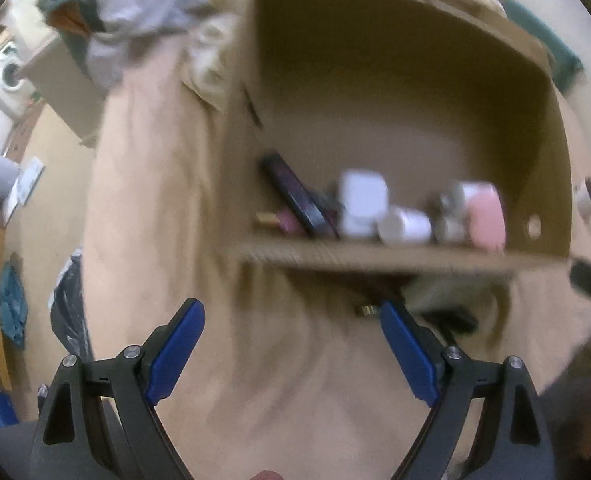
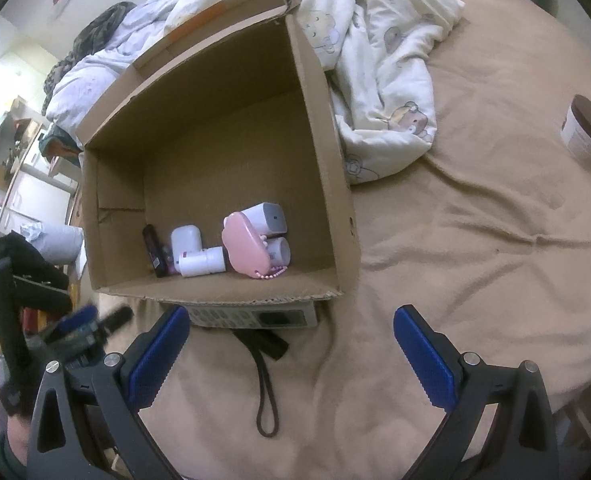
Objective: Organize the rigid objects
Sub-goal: 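Grasp the second gold AA battery beside the box with the left tool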
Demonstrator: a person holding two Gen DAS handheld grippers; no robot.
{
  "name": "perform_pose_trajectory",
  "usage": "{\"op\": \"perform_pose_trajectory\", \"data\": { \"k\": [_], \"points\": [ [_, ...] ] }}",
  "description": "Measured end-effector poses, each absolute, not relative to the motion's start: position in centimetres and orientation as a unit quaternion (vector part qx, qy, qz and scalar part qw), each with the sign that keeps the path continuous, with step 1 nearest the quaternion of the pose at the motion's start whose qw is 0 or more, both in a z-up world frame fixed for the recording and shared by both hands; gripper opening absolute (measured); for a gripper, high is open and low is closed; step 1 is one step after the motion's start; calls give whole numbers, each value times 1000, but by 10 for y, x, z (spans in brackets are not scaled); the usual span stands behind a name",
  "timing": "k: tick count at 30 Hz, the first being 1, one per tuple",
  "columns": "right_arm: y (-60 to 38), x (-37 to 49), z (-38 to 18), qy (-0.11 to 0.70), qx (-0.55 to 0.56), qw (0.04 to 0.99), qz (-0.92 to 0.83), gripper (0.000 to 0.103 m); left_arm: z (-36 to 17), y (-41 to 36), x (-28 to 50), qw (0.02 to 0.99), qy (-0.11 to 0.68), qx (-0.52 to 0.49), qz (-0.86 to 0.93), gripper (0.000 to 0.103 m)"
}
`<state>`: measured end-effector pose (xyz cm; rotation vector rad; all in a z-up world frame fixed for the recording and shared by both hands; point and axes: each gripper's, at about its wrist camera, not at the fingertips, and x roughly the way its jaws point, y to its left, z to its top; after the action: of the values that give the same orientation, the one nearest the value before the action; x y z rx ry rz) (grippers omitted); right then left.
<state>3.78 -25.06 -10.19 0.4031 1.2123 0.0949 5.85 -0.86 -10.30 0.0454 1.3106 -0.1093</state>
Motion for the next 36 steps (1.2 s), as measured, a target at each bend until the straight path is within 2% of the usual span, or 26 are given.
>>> {"op": "perform_pose_trajectory", "data": {
  "k": [9, 14, 15, 16, 18, 20, 22, 24, 36],
  "points": [
    [-240, 44, -104, 571, 167, 802, 52, 103, -158, -68, 50, 774, 619, 88, -98, 89],
    [-243, 43, -106, 572, 170, 801, 52, 103, -166, -76, 59, 781, 611, 78, -100, 88],
    [-243, 43, -107, 573, 170, 800, 53, 103, -167, -75, 61, 783, 609, 74, -99, 86],
    [-243, 43, -108, 575, 169, 799, 53, 103, -168, -75, 62, 783, 610, 75, -96, 76],
    [-243, 44, -109, 577, 167, 798, 52, 103, -172, -73, 64, 778, 617, 68, -98, 66],
    [-242, 45, -109, 578, 167, 797, 52, 103, -173, -75, 64, 778, 615, 70, -105, 62],
    [-242, 45, -109, 577, 165, 798, 53, 103, -172, -76, 63, 777, 615, 67, -117, 47],
    [-240, 45, -108, 577, 161, 799, 54, 103, -171, -80, 60, 775, 616, 71, -120, 40],
    [-243, 46, -110, 579, 156, 799, 48, 103, -165, -81, 33, 762, 631, 76, -127, 39]
  ]
}}
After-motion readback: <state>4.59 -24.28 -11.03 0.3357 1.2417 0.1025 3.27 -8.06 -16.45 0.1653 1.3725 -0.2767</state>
